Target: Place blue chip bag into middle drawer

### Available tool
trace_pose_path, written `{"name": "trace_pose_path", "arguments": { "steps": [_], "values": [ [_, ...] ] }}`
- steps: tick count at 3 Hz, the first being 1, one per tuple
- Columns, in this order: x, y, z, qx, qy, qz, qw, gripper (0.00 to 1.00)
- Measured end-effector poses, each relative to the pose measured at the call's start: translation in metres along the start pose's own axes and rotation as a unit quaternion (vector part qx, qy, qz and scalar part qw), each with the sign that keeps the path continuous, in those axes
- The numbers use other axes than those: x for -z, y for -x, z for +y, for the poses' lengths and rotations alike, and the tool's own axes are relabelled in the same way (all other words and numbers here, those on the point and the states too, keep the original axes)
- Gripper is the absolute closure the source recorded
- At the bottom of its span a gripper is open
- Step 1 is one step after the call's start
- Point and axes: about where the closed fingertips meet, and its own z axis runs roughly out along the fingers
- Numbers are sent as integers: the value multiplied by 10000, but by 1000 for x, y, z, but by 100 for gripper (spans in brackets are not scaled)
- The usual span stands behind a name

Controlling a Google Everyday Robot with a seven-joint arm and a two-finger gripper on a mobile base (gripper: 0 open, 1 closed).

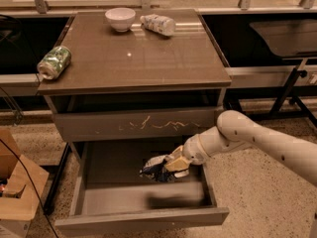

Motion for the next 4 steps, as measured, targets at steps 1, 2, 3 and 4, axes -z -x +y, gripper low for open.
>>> {"name": "trace_pose_path", "arguments": {
  "steps": [1,2,3,4],
  "values": [
    [-18,-31,-10,-381,-191,-214,9989,100],
    [-32,-58,-13,-765,-338,-335,9959,91],
    [-45,-81,-10,-1108,-390,-397,9923,73],
    [-57,-101,-7,-1385,-372,-452,9886,49]
  ]
}}
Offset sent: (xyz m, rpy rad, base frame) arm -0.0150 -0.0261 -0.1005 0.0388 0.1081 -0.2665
